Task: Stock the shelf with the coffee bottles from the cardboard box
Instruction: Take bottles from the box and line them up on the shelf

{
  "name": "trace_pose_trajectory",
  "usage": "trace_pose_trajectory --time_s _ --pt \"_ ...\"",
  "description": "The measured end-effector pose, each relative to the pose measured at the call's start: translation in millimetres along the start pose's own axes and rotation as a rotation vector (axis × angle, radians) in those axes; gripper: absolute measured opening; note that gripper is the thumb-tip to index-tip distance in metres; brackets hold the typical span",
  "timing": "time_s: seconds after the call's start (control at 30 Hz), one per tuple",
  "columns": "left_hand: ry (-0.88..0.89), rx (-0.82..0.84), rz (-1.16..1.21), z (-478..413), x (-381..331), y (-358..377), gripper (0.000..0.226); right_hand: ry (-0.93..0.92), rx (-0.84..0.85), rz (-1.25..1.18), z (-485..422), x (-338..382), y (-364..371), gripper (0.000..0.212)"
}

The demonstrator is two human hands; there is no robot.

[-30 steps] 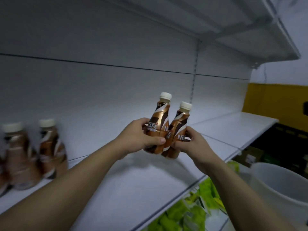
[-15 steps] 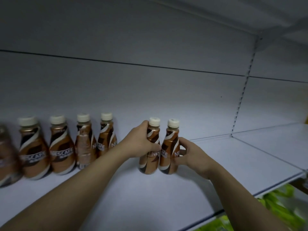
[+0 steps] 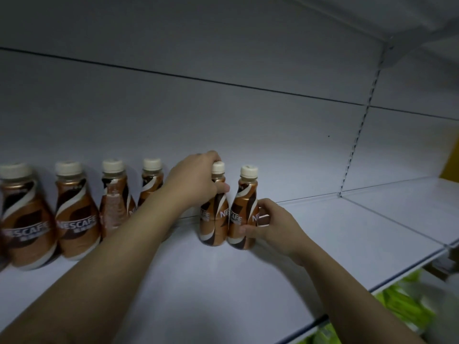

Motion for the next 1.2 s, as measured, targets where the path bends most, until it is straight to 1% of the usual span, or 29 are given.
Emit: trace_pose_trajectory --time_s 0.1,0.2,0.3,0.37,0.43,0.5,0.57,0.6,0.63,0.7,0.73,0.83,0.93,1.0,1.1,1.2 --pt "0.024 0.021 -0.251 -7 9 -9 0.043 0.012 0.022 0.041 -13 9 11 0.048" --pt "0.038 0.068 -0.413 -12 20 -13 0.046 0.006 0.059 0.078 -26 18 21 0.045" --pt "0.044 0.091 -0.502 -15 32 -18 0.048 0.017 0.109 0.096 -37 26 31 0.041" --pt "0.028 0.100 -0.526 -15 39 -22 0.051 0.040 0.164 0.140 -43 34 39 0.045" --pt "0.022 0.106 -0.543 -16 43 -23 0.053 0.044 0.185 0.241 -52 44 41 0.049" --pt "0.035 0.095 -0.616 -18 42 -22 0.053 0.028 0.169 0.310 -58 51 43 0.047" --pt "0.018 0.096 -0.674 -20 41 -22 0.051 -0.014 0.092 0.343 -57 49 48 0.042" --pt "-0.002 0.105 -0.678 -21 41 -21 0.050 -0.037 0.033 0.321 -55 43 51 0.040" --pt "-0.020 0.111 -0.677 -21 41 -21 0.051 -0.045 -0.016 0.241 -51 34 54 0.039" --pt "-0.042 0.107 -0.693 -23 41 -20 0.051 -0.018 -0.064 0.048 -44 20 59 0.039" --pt "-0.046 0.095 -0.702 -23 40 -19 0.050 -0.015 -0.082 0.025 -42 15 60 0.040" --pt "-0.046 0.090 -0.672 -23 41 -17 0.046 -0.059 -0.128 0.072 -39 8 61 0.042" --pt "-0.045 0.095 -0.633 -22 42 -16 0.045 -0.085 -0.132 0.078 -37 6 61 0.040" --pt "-0.038 0.085 -0.619 -22 41 -16 0.045 -0.096 -0.077 0.108 -36 6 62 0.046" --pt "-0.033 0.079 -0.601 -20 40 -16 0.051 -0.070 0.019 0.165 -31 10 66 0.061" --pt "-0.020 0.067 -0.571 -17 40 -18 0.057 -0.045 0.012 0.186 -32 10 67 0.056"
Point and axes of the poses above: each hand's wrist, its own z-axis away from the middle knuckle, its own y-axis out of the palm, x = y × z, the point moved 3 cm from there along -z, towards the middle knuckle, and after that the axes turned 13 degrees about y, right-handed, at the moved point
